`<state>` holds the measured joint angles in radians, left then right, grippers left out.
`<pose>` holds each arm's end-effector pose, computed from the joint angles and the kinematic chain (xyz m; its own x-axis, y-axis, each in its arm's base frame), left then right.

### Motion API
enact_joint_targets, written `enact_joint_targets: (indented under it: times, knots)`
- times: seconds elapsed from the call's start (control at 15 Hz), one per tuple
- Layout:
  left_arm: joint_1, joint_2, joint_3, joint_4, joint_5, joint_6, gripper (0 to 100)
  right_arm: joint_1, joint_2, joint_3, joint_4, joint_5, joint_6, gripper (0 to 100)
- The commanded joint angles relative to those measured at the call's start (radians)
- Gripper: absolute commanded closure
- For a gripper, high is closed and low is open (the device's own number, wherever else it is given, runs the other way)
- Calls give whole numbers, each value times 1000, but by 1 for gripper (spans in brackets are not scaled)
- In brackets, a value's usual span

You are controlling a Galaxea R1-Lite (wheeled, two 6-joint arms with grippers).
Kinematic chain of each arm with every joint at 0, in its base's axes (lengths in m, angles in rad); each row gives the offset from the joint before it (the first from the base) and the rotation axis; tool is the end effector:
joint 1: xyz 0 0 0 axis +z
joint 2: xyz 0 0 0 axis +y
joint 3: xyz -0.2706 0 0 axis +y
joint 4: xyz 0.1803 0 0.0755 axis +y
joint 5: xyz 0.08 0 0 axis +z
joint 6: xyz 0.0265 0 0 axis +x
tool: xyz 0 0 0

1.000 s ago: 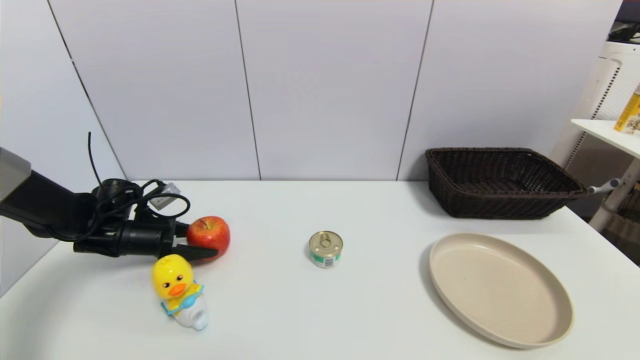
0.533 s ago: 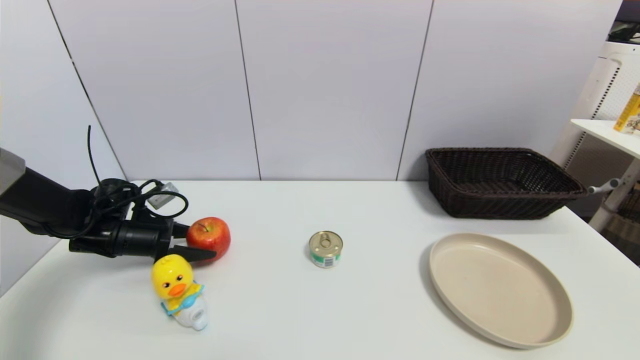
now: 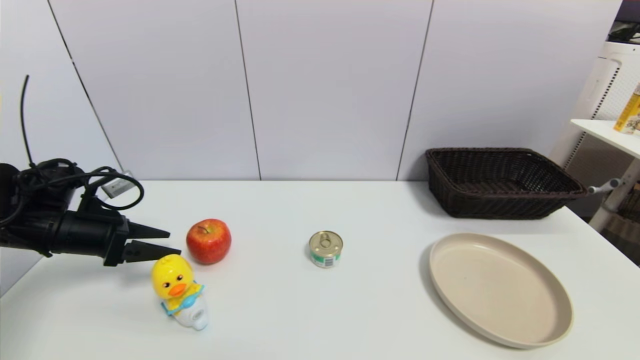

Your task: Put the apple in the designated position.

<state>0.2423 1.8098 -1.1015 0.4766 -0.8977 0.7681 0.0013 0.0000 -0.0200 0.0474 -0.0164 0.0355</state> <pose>0.2830 0.0486 0.1135 0.4154 -0.7028 -0.5776 0.7228 0.6405 -0.2595 0.0146 -0.0004 0.0762 0.9995 -0.0151 -0.0274 0.0161 0.9993 0.0350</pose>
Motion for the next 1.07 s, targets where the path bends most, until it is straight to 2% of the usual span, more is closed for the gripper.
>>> enact_joint_targets:
  times: [0.07,0.2,0.33,0.4,0.53,0.8,1.07]
  knots:
    - [-3,-264,-24,8,140,-161,0,0,2,0,0,0,0,0]
    - [-66,-388,-21,-10,250,-285,0,0,2,0,0,0,0,0]
    - [-158,-518,2,-50,413,-429,0,0,2,0,0,0,0,0]
    - [-213,-599,43,-104,533,-475,0,0,2,0,0,0,0,0]
    - [-262,-741,176,-263,664,-475,0,0,2,0,0,0,0,0]
    - [-264,-1073,520,-513,752,-517,0,0,2,0,0,0,0,0]
    - [-230,-1448,878,-635,752,-512,0,0,2,0,0,0,0,0]
